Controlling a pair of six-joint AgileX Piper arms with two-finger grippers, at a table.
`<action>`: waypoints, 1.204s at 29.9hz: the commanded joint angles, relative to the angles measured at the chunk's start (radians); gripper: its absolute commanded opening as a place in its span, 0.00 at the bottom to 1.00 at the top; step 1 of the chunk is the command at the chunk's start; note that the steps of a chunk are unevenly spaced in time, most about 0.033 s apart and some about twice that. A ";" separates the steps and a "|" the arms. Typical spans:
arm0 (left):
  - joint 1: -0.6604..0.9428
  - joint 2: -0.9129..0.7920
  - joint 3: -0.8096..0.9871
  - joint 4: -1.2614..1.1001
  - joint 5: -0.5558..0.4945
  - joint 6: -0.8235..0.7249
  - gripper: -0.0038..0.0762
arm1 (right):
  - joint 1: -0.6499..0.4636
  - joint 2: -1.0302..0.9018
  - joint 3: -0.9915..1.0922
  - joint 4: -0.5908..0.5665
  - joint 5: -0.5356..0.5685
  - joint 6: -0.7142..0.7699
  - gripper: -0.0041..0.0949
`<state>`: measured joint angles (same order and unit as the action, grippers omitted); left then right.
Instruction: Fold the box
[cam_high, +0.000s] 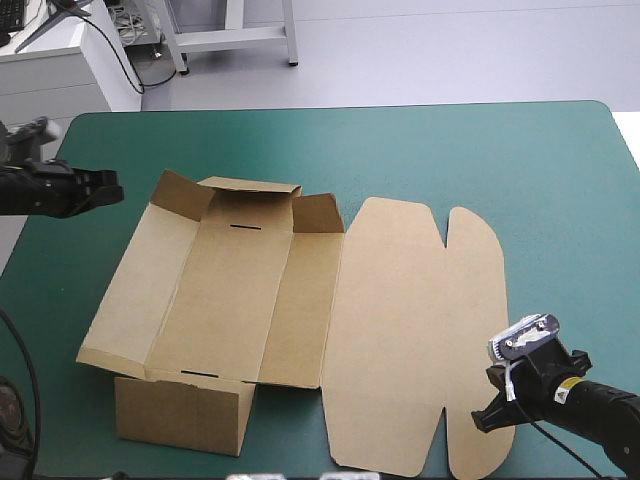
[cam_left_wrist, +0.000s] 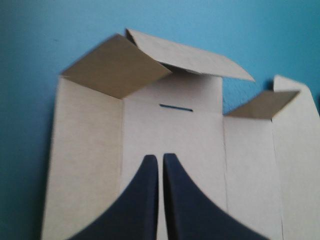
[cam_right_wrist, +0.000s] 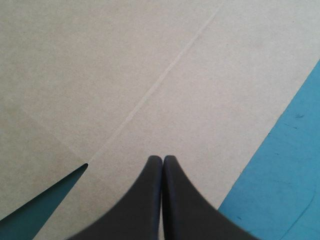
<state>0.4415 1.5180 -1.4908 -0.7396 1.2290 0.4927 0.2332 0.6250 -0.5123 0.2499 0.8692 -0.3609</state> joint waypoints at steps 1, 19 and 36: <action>0.143 -0.035 -0.034 -0.088 -0.017 -0.045 0.07 | -0.009 0.003 -0.026 0.016 -0.050 -0.003 0.02; 0.375 -0.035 -0.009 -0.057 0.067 -0.076 0.95 | -0.009 0.003 -0.026 0.022 -0.046 -0.002 0.02; 0.182 0.110 0.334 0.113 0.072 0.013 0.95 | -0.009 0.003 -0.026 0.027 -0.037 -0.002 0.02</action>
<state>0.6555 1.6345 -1.1715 -0.5901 1.2177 0.4796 0.2332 0.6250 -0.5123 0.2610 0.8705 -0.3605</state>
